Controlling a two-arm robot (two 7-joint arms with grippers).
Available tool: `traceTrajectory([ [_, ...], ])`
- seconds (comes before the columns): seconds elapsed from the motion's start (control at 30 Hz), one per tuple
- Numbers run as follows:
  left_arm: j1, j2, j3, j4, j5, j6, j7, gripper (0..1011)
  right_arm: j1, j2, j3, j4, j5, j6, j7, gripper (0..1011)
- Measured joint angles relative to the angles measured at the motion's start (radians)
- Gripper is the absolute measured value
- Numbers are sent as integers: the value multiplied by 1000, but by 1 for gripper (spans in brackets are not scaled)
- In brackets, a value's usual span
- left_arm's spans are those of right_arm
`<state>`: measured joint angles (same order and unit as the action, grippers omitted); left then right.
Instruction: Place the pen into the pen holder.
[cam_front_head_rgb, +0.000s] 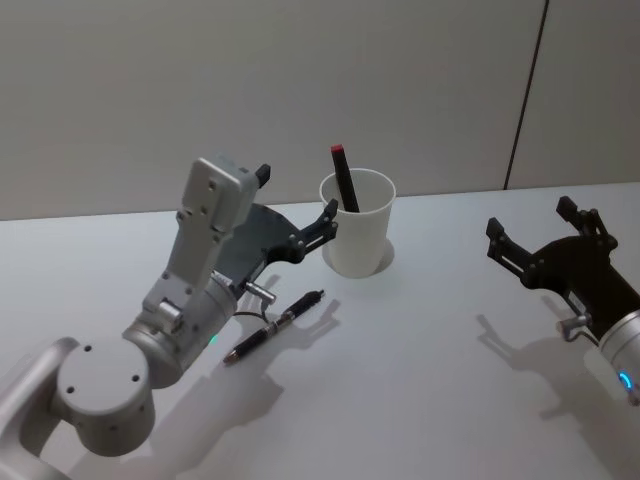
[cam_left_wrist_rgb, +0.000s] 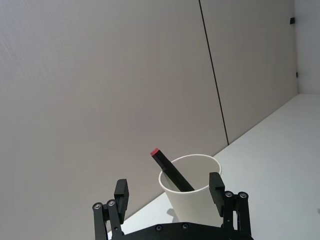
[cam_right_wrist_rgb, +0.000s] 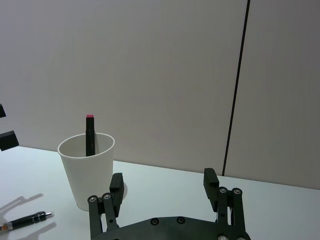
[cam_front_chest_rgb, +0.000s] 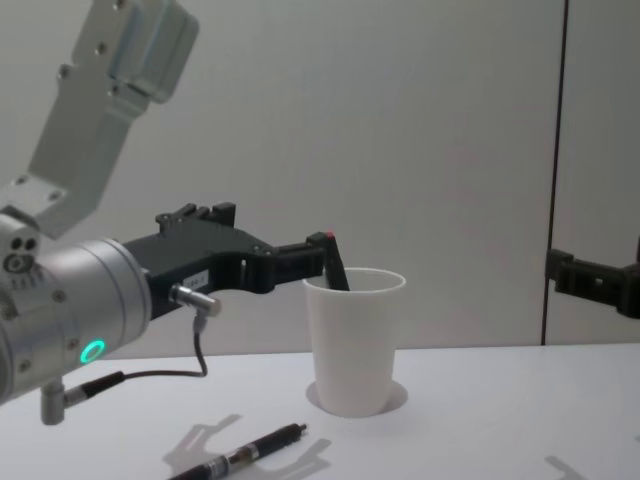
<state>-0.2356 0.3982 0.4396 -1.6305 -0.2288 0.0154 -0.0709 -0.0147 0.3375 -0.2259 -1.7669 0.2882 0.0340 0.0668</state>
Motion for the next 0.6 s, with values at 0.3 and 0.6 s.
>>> traceTrajectory([
  [0.3, 11, 42, -30, -18, -62, 23, -73, 1001, 0, 0, 0, 0, -1, 0, 0, 1001],
  [0.6, 34, 95, -60, -46, -126, 66, -136, 1001, 0, 0, 0, 0, -1, 0, 0, 1001],
])
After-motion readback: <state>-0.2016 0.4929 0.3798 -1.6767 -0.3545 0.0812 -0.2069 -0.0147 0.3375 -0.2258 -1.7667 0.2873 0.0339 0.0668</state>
